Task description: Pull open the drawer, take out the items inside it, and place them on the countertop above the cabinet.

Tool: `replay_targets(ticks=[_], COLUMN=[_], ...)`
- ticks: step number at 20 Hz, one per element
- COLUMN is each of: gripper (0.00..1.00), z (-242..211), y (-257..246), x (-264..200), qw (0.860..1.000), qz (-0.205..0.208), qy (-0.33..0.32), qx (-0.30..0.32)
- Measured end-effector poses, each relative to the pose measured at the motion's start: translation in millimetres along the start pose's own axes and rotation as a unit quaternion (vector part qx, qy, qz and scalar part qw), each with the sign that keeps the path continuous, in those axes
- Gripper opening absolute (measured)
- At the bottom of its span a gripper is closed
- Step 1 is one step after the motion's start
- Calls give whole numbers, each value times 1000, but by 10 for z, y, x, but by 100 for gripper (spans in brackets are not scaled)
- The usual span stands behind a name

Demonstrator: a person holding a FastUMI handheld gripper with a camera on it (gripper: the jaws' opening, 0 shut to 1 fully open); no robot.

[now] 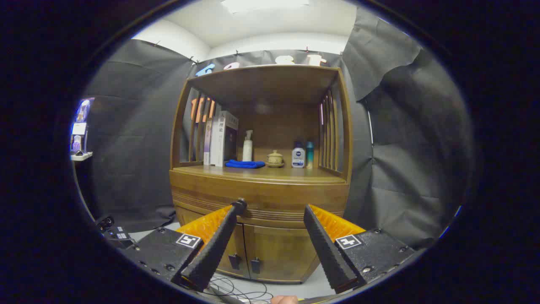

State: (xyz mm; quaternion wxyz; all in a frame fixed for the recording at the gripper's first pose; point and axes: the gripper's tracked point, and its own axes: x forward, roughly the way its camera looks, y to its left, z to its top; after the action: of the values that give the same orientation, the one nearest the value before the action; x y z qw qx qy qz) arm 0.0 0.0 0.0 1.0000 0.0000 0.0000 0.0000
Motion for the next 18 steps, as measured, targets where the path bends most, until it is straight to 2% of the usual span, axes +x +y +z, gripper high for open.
replay_targets(ticks=[18], gripper=[100], z=[14], y=[61], x=[-24], qw=[1000], qz=[0], qy=[-3], qx=[-3])
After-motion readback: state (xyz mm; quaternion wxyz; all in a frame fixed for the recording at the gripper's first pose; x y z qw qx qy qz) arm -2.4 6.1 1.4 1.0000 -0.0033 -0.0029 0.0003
